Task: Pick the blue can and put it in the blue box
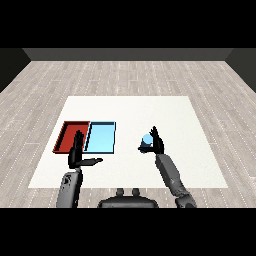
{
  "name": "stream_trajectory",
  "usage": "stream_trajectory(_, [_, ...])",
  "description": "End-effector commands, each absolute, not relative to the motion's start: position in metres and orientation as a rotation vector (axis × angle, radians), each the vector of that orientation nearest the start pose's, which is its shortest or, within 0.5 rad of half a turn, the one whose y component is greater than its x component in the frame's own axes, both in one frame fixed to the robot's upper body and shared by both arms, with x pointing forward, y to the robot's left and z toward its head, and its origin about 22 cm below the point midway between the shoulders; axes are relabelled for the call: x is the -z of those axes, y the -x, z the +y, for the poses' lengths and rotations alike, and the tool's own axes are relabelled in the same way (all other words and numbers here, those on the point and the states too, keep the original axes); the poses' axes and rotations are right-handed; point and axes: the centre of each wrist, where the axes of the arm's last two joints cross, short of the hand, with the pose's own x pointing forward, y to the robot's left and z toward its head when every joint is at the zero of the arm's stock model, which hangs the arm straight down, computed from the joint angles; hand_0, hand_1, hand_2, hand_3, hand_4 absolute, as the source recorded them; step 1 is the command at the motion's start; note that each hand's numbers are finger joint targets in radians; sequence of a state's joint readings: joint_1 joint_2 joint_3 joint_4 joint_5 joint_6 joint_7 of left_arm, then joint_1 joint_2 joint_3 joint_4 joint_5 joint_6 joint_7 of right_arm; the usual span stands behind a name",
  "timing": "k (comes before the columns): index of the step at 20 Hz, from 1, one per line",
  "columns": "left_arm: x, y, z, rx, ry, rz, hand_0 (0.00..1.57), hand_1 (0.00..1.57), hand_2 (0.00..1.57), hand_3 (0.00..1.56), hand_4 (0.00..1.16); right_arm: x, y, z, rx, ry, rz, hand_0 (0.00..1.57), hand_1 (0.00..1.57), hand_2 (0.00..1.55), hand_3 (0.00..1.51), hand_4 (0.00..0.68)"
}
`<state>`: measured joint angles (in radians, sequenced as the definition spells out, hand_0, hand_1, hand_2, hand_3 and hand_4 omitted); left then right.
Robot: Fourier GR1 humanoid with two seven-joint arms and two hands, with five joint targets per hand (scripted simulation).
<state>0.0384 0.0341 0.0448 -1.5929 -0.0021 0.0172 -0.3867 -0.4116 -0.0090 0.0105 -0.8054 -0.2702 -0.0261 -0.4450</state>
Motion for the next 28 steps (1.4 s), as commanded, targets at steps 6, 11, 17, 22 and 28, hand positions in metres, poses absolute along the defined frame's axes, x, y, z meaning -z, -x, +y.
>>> stream_trajectory(6, [-0.02,-0.253,0.249,-0.021,-0.09,-1.941,0.0,0.0,0.0,0.0,0.0,0.068,-0.311,-0.176,0.114,-0.186,-1.562,0.0,0.0,0.0,0.0,0.0])
stream_trajectory(11, [0.013,-0.236,0.249,-0.023,-0.069,-1.93,0.0,0.0,0.0,0.0,0.0,0.078,-0.315,-0.191,0.15,-0.174,-1.573,0.0,0.0,0.0,0.0,0.0])
stream_trajectory(17, [0.002,-0.232,0.25,-0.015,-0.062,-1.943,0.0,0.0,0.0,0.0,0.0,0.08,-0.333,-0.166,0.11,-0.007,-1.502,1.46,1.46,1.45,1.42,0.469])
stream_trajectory(22, [0.009,-0.239,0.252,-0.009,-0.067,-1.957,0.0,0.0,0.0,0.0,0.0,0.06,-0.333,-0.18,0.127,-0.006,-1.534,1.46,1.46,1.46,1.44,0.543])
stream_trajectory(28, [-0.001,-0.24,0.257,-0.005,-0.086,-1.963,0.0,0.0,0.0,0.0,0.0,0.065,-0.326,-0.156,0.049,-0.012,-1.62,1.46,1.46,1.47,1.32,0.448])
